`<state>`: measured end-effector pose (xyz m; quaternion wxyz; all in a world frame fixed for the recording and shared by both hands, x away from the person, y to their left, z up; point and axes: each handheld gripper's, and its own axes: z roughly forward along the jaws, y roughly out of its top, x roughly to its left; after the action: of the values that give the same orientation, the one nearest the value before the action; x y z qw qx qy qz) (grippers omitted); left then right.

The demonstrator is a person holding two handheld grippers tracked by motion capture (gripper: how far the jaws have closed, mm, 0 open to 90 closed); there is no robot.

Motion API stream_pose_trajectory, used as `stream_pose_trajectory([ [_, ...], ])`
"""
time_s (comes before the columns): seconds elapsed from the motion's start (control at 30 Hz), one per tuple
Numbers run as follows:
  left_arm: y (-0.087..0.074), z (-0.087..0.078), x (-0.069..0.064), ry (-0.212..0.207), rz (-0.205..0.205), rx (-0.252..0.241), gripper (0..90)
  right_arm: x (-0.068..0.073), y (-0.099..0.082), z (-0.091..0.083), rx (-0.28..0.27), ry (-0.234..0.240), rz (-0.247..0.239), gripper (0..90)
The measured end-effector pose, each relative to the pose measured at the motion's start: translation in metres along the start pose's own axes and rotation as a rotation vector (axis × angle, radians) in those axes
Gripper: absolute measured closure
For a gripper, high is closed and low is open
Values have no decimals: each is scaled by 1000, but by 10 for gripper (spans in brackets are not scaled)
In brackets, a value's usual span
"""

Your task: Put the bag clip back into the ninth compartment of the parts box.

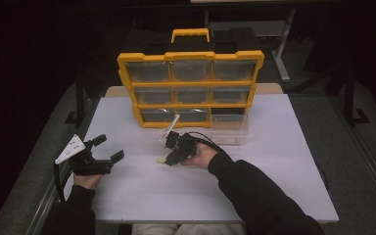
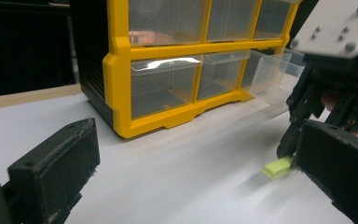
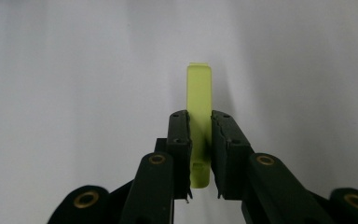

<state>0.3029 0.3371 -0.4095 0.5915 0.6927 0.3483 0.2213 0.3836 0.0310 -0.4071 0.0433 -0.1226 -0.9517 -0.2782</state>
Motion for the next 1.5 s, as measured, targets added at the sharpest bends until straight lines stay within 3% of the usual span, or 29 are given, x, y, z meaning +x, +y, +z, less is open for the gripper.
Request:
stream_pose_trajectory([
  [0.77, 1, -1, -1, 7, 3, -7, 0, 1, -10, -59, -155, -33, 31, 769],
  [1.5, 2, -1, -1, 1, -4, -15, 0, -12, -25, -92, -263, -89, 95, 769],
])
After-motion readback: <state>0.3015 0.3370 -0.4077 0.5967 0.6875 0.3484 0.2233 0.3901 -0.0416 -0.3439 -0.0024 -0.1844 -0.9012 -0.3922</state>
